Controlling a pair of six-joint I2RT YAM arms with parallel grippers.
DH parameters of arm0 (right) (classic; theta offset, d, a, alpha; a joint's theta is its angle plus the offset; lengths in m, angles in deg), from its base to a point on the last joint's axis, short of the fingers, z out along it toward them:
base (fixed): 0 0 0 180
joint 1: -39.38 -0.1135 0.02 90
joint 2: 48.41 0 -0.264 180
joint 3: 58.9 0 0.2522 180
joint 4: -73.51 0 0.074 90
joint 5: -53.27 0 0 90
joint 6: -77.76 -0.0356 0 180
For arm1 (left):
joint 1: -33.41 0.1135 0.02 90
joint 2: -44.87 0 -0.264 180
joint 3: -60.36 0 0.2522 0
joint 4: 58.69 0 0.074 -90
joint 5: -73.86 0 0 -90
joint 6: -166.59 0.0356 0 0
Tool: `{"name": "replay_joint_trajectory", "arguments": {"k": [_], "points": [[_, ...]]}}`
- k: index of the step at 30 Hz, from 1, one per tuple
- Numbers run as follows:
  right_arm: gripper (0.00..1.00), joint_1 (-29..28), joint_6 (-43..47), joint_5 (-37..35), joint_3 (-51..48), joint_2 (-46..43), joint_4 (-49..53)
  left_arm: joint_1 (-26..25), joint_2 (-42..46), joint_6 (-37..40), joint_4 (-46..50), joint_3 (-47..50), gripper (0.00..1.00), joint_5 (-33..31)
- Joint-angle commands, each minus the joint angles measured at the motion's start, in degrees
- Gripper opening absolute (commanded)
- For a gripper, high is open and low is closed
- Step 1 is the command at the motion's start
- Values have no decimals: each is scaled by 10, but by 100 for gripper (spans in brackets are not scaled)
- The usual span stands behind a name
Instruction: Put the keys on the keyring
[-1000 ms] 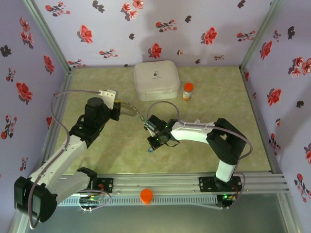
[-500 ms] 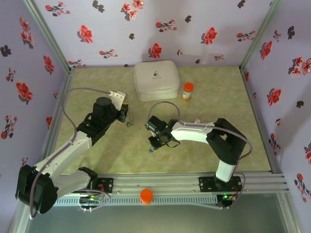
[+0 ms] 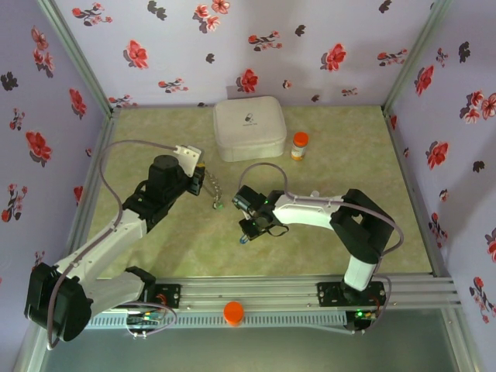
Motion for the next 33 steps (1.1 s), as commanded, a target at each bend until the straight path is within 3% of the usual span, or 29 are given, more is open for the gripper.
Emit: {"name": "replay_joint_trajectory", "arguments": {"k": [1, 19, 28, 33], "points": [[16, 3, -11, -4, 19, -13, 19, -4, -2, 13, -36, -6, 0, -4], [13, 3, -11, 4, 26, -3, 28, -6, -3, 24, -28, -10, 0, -8], [8, 4, -9, 8, 29, 2, 32, -6, -1, 28, -24, -11, 0, -10], [0, 3, -7, 8, 28, -3, 30, -6, 0, 29, -23, -12, 0, -11]]}}
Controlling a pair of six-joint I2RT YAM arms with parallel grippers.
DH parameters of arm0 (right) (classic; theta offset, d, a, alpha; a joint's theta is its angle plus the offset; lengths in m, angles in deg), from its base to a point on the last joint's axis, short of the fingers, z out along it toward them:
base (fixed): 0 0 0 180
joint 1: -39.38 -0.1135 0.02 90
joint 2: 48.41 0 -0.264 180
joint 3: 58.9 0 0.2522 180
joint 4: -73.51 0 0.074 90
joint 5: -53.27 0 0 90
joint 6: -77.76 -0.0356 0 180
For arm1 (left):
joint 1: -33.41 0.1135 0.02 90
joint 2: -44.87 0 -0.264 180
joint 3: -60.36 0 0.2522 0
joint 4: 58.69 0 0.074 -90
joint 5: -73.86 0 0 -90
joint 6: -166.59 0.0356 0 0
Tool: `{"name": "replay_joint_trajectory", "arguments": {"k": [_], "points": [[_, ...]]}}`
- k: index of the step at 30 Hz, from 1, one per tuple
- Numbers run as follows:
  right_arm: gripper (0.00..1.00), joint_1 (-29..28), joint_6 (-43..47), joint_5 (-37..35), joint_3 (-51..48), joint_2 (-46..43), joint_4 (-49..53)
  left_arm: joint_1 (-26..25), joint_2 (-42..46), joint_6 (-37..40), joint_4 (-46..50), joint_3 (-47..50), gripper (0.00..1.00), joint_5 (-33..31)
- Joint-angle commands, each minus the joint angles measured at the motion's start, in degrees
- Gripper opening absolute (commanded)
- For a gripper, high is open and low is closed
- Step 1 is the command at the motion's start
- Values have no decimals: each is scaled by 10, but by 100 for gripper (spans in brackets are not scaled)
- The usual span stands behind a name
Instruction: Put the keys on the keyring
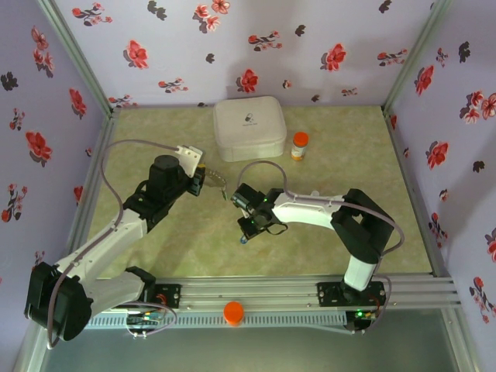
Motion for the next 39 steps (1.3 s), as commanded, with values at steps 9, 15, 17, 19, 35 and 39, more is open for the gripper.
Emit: {"name": "replay_joint_trajectory", "arguments": {"k": [9, 15, 17, 19, 35, 39], "points": [[0, 3, 22, 7, -30, -86, -34, -4, 20, 23, -16, -15, 0, 13], [0, 9, 82, 0, -80, -195, -87, -5, 39, 43, 16, -37, 0, 68], [0, 14, 106, -12, -96, -239, -100, -7, 43, 51, 34, -45, 0, 94], [0, 22, 136, -30, -109, -288, -102, -9, 47, 57, 55, -58, 0, 129], [0, 53, 240, -50, -94, -453, -70, -75, 14, 91, 154, -121, 0, 325], [0, 53, 260, -53, -84, -450, -72, -104, -10, 94, 146, -128, 0, 325]]}}
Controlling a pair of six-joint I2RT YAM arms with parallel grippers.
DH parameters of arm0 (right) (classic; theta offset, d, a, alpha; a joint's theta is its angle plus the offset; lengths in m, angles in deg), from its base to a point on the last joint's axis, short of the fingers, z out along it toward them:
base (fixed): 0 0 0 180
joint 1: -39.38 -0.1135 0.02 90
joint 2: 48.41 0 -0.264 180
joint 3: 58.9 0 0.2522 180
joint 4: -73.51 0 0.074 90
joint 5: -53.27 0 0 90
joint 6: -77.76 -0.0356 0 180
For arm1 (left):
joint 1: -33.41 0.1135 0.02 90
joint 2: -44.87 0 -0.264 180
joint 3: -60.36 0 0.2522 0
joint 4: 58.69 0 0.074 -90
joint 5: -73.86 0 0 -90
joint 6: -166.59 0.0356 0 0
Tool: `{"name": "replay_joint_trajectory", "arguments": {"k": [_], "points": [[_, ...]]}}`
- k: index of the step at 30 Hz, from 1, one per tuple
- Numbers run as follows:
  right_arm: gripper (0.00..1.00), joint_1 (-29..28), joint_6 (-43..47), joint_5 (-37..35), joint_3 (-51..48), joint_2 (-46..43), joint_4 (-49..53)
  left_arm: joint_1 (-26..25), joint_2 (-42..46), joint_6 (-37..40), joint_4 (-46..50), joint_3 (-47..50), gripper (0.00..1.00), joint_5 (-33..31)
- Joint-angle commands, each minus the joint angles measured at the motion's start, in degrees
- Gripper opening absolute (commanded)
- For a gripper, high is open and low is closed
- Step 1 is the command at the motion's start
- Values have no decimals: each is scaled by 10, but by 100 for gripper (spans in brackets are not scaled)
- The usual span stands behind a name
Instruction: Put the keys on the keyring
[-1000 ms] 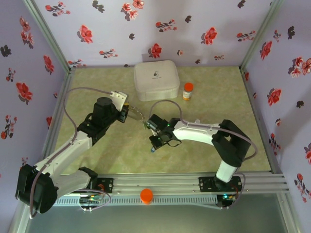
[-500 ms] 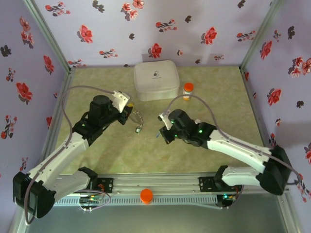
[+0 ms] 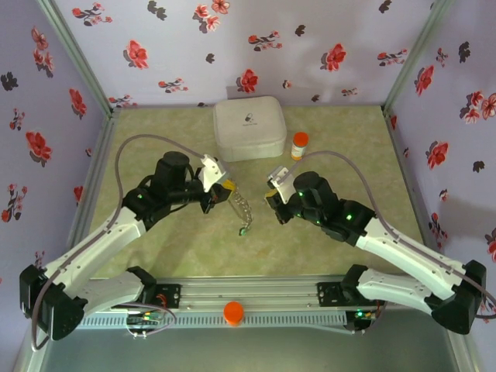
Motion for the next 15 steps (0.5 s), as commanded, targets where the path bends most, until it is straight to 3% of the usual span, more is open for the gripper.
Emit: {"name": "replay_joint_trajectory", "arguments": {"k": [1, 15], "points": [[0, 2, 31, -10, 28, 0, 1, -24, -20, 22, -3, -28, 0, 30], [0, 2, 46, 80, 44, 28, 5, -56, -61, 53, -14, -43, 0, 23]]}}
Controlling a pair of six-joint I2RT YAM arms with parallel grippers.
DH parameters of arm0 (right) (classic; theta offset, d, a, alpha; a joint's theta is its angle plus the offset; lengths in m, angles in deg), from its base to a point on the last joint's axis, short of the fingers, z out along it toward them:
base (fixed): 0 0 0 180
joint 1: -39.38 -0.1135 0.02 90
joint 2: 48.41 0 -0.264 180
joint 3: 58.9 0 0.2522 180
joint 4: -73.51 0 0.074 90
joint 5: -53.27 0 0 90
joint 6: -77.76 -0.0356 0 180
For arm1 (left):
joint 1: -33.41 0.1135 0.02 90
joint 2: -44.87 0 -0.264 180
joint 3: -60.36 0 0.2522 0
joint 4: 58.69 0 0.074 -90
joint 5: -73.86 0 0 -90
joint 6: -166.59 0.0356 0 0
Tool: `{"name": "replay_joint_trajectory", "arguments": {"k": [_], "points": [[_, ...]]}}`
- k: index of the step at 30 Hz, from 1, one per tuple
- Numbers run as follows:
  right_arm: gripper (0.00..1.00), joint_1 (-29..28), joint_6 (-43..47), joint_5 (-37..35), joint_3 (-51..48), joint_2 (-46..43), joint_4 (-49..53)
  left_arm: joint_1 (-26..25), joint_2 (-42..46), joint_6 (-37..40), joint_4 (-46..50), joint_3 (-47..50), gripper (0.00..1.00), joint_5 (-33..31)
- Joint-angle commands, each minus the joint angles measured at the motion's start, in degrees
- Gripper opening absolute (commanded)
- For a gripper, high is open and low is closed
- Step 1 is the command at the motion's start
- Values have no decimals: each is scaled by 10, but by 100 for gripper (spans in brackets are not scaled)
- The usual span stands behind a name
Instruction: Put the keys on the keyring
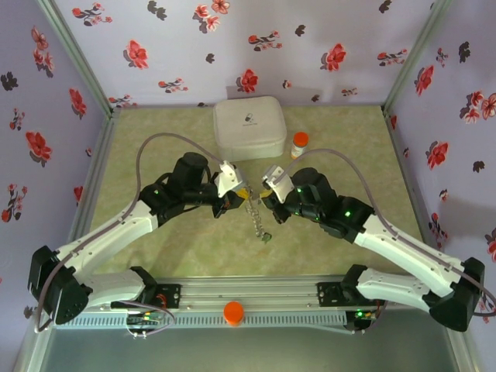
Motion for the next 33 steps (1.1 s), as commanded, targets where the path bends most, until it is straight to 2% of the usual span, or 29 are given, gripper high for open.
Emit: {"name": "replay_joint_trajectory", "arguments": {"k": [1, 9, 13, 17, 22, 27, 33], "points": [[0, 2, 14, 27, 21, 9, 4, -6, -5, 18, -13, -23, 0, 12], [0, 2, 25, 45, 26, 18, 0, -9, -7, 16, -16, -21, 0, 4], [0, 2, 44, 25, 22, 17, 5, -11, -14, 7, -1, -33, 0, -16], [0, -6, 97, -19, 8, 11, -7, -12, -22, 0, 13, -44, 0, -18], [0, -25, 177, -50, -33, -10, -79, -14, -23, -3, 10, -45, 0, -17], [0, -31, 235, -47, -57, -15, -113, -15, -22, -12, 11, -45, 0, -17], [0, -31, 249, -42, -65, -19, -119, -16, -21, -29, 22, -46, 0, -17]]}}
